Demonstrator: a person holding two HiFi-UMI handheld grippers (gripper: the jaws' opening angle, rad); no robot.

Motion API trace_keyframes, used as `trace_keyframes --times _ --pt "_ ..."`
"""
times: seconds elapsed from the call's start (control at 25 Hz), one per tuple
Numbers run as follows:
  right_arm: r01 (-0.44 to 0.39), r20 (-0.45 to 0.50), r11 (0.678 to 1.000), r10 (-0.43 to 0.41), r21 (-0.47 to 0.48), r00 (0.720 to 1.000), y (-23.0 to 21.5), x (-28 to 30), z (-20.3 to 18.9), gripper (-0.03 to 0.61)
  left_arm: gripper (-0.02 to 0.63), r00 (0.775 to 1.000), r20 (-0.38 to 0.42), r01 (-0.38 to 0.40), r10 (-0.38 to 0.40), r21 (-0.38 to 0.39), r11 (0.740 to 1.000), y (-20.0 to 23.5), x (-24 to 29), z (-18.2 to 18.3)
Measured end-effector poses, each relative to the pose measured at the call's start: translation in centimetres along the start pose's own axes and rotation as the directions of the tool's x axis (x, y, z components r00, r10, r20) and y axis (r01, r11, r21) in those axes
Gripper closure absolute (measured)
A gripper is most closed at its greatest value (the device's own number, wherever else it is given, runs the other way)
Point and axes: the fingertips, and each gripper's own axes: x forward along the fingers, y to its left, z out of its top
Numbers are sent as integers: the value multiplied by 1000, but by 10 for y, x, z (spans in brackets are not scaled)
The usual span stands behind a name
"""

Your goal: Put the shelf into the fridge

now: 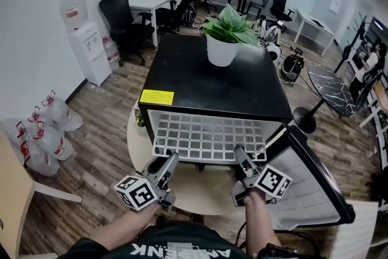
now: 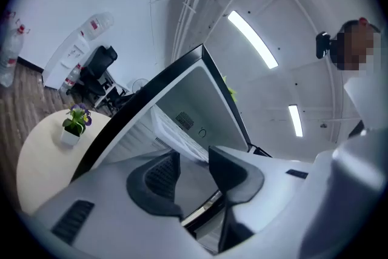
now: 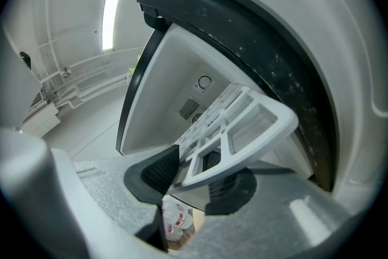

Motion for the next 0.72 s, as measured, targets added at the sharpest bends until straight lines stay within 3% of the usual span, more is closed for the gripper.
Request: trace_keyframes --times 0.2,0.72 --pt "24 -6 998 -25 -50 1000 -3 -5 4 454 471 997 5 -71 71 173 982 -8 -4 -5" --pt "3 -3 997 -3 -79 1000 -2 14 13 451 462 998 5 -61 61 193 979 4 13 6"
